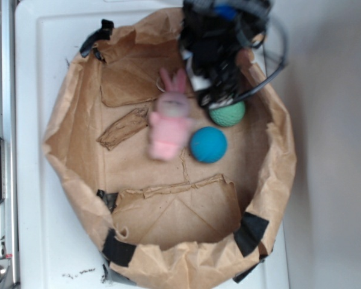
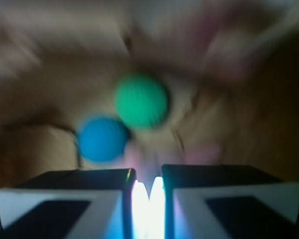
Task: Grab the wood chip.
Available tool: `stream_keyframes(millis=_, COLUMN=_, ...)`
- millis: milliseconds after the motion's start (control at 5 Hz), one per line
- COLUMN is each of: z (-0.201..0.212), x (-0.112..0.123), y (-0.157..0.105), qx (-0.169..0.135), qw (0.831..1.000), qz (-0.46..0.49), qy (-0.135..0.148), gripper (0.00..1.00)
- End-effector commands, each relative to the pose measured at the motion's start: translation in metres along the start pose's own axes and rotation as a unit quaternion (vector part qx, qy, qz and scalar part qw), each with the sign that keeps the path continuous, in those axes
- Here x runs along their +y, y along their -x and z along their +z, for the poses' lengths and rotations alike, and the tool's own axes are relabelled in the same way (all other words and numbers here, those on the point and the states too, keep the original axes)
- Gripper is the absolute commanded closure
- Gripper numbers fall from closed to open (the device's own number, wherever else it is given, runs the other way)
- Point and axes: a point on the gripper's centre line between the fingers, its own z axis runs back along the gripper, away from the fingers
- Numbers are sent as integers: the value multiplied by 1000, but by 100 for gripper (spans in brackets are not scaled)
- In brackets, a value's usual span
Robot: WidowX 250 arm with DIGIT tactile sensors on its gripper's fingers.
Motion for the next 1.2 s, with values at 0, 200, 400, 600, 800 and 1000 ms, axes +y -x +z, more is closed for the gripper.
stream_keyframes(millis=0, z=48, x=-12, y=-6, qx=-28, qw=999, qz=-14, qy=-9, gripper=100)
stream_keyframes(millis=200, z=41, x=-12, y=15, qx=-16, qw=998, qz=-46, qy=-45, gripper=0)
stream_keyframes(millis=400, z=41, x=-12, y=15, qx=-16, qw=998, qz=-46, qy=-45, gripper=0)
stream_keyframes(millis=600, z=41, x=-12, y=15, qx=-16, qw=998, qz=-46, qy=-45, gripper=0)
stream_keyframes(millis=800, z=41, x=-12, y=15, qx=-16, qw=998, qz=-46, qy=-45, gripper=0)
stream_keyframes(millis=1000, z=41, x=-12, y=15, qx=-16, qw=998, qz=-46, qy=-45, gripper=0)
